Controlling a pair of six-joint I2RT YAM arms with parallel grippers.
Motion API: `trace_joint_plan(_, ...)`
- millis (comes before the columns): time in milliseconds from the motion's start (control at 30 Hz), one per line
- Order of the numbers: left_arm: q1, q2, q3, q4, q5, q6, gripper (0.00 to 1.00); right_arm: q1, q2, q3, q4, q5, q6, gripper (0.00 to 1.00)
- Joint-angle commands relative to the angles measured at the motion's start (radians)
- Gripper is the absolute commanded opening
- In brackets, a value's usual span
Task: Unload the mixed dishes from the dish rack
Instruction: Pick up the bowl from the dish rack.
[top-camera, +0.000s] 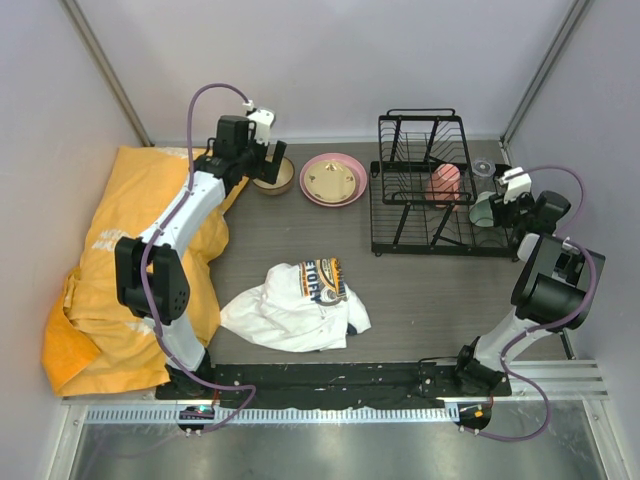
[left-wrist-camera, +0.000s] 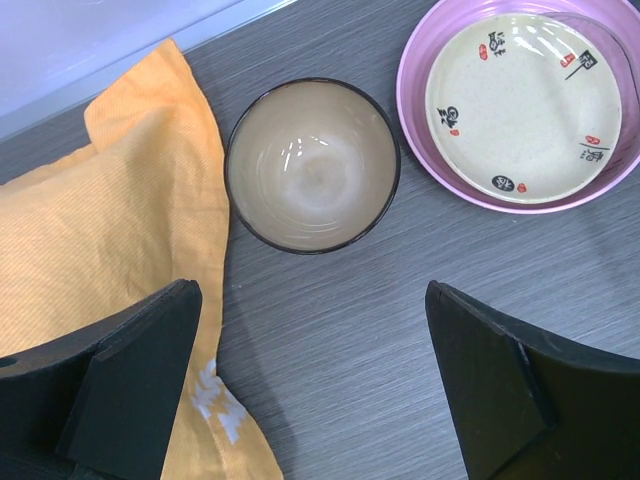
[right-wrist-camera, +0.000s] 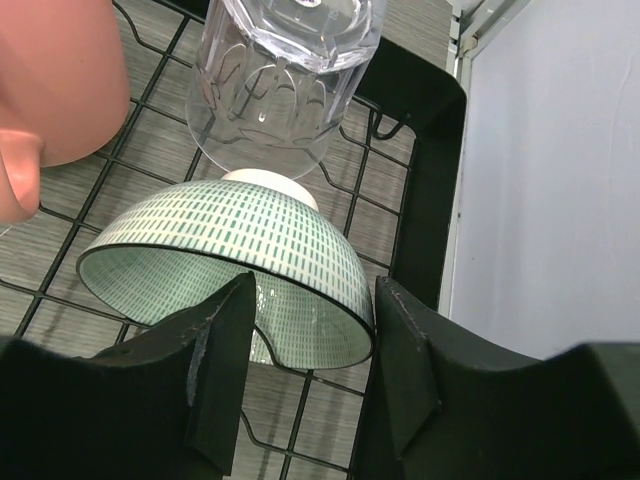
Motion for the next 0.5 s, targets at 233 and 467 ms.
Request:
trace_joint_plan(233,-0.012,-0.027,0.021,0.043,-0.039,0.017,1.0,-0.005,0.035,0.064,0.074,-0.052,0.018,0.43)
trace_joint_plan(467,-0.014,-0.02,0.022,0.045,-0.046,0.02,1.0,-0.005,0.059,0.072,0.086,-0.063,0.047,0.33)
